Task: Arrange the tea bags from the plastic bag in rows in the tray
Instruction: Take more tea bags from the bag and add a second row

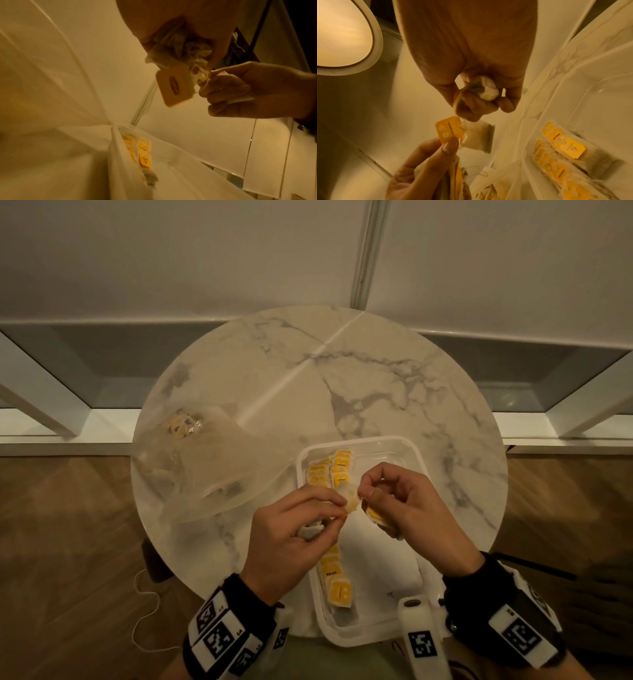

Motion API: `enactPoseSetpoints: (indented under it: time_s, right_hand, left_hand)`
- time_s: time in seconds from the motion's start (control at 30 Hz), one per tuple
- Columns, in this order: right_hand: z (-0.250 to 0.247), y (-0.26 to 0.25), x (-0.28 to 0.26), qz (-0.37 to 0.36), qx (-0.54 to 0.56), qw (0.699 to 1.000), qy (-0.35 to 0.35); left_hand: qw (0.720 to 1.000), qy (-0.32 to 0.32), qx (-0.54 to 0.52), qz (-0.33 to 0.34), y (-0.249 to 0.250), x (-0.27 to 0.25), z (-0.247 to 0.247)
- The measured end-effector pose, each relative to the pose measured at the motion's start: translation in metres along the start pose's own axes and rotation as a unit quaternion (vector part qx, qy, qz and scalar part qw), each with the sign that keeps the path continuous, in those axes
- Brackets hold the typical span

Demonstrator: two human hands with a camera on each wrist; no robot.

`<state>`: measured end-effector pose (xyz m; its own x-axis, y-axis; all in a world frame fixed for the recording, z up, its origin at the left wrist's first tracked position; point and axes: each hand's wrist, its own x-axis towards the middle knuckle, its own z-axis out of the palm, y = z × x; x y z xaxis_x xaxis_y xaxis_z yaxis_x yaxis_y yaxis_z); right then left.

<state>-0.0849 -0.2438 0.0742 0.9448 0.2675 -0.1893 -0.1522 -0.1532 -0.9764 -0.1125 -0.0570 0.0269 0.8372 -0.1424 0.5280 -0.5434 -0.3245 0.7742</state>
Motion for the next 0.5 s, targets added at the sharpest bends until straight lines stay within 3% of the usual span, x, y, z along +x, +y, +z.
enactPoseSetpoints:
  time_s: [0.17, 0.3, 0.4, 0.5]
  right_hand:
    - [-0.005, 0.004, -0.002, -0.026, -0.034, 0.998, -0.036]
    - [-0.013, 0.008, -0.004, -0.018, -0.026, 0.998, -0.063]
    - [-0.018, 0.009, -0.006, -0.019, -0.019, 0.995, -0.098]
    - [-0.022, 0.011, -0.008, -0.009, -0.019, 0.995, -0.101]
  left_hand:
    - [0.999, -0.04, 0.004, -0.005, -0.001, -0.001, 0.001]
    - [0.988, -0.049, -0.116, -0.094, 0.002, 0.004, 0.004]
    - [0.97, -0.047, -0.143, -0.19, 0.001, 0.012, 0.009]
    - [0.965, -0.09, -0.134, -0.206, -0.002, 0.016, 0.013]
